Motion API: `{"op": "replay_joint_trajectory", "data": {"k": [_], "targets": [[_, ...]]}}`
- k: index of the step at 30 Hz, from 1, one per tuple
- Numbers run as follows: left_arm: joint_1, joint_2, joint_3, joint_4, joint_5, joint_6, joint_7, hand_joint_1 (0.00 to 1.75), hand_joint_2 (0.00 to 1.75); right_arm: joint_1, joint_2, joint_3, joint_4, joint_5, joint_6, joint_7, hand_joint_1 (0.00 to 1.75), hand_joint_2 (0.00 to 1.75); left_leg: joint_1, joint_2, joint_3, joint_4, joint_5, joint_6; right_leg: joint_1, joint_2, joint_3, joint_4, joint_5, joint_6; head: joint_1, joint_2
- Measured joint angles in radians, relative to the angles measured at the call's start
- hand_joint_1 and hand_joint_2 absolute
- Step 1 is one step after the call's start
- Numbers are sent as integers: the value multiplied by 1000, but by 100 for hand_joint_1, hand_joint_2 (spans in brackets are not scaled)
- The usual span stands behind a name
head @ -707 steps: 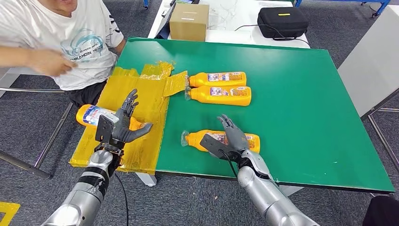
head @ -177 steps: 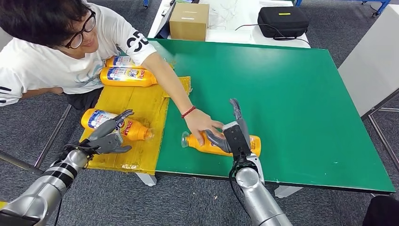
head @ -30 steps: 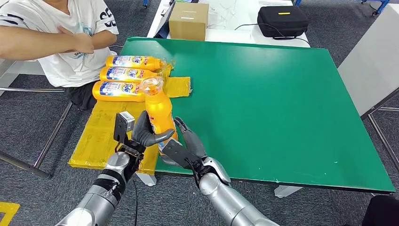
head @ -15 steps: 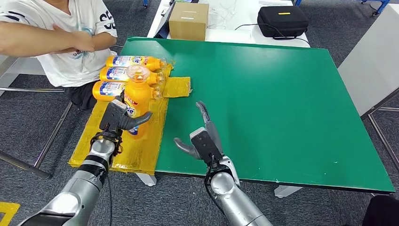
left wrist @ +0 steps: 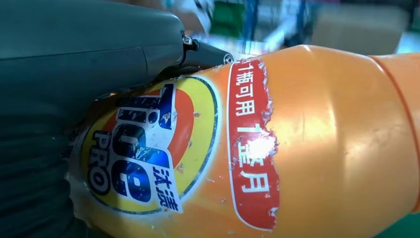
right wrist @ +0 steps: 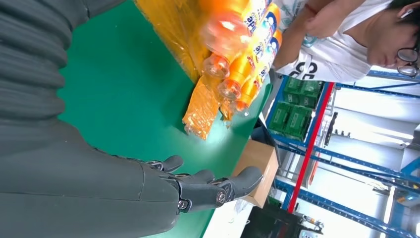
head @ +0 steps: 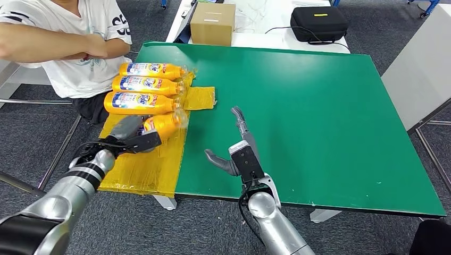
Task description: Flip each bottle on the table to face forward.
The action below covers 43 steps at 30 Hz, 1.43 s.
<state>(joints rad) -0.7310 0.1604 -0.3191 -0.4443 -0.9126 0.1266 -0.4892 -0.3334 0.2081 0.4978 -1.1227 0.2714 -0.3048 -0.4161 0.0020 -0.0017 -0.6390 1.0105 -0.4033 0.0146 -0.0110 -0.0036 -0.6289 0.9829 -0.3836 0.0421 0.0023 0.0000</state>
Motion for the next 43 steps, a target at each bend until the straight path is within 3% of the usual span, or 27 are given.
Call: {"op": "replay_joint_trajectory", "data": {"k": [5,12,13,16,17,35,43], "targets": [[-40,58,-104,57,-90,-69,30,175,175,0,-2,0,-1,-6,6,-12,0,175,0,-1,0,0,0,0,0,0,0,0,0,0,0,0],[-62,83,-187,94,-147,-90,66,175,175,-1,-1,0,-1,-5,5,-17,0,175,0,-1,0,0,0,0,0,0,1,0,0,0,0,0],[-62,84,-196,97,-155,-83,77,163,175,-1,0,1,-1,-3,1,-18,0,175,0,-1,0,0,0,0,0,0,1,0,0,0,0,0],[-62,85,-213,105,-165,-51,101,34,175,-1,4,3,-1,12,-18,-26,0,175,0,-1,0,0,0,0,0,0,0,0,0,0,0,0],[-63,84,-218,107,-166,-44,106,2,175,-1,6,5,-1,15,-22,-28,0,175,0,-1,0,0,0,0,0,0,0,0,0,0,0,0],[-65,56,-234,122,-176,3,134,0,175,-8,19,10,5,6,-38,-26,0,175,0,-2,0,0,0,0,0,-1,1,0,0,0,0,0],[-43,50,-210,120,-68,32,18,0,175,-17,19,10,20,-2,-19,-24,0,175,0,-1,0,0,0,0,0,0,1,0,0,0,0,0]]}}
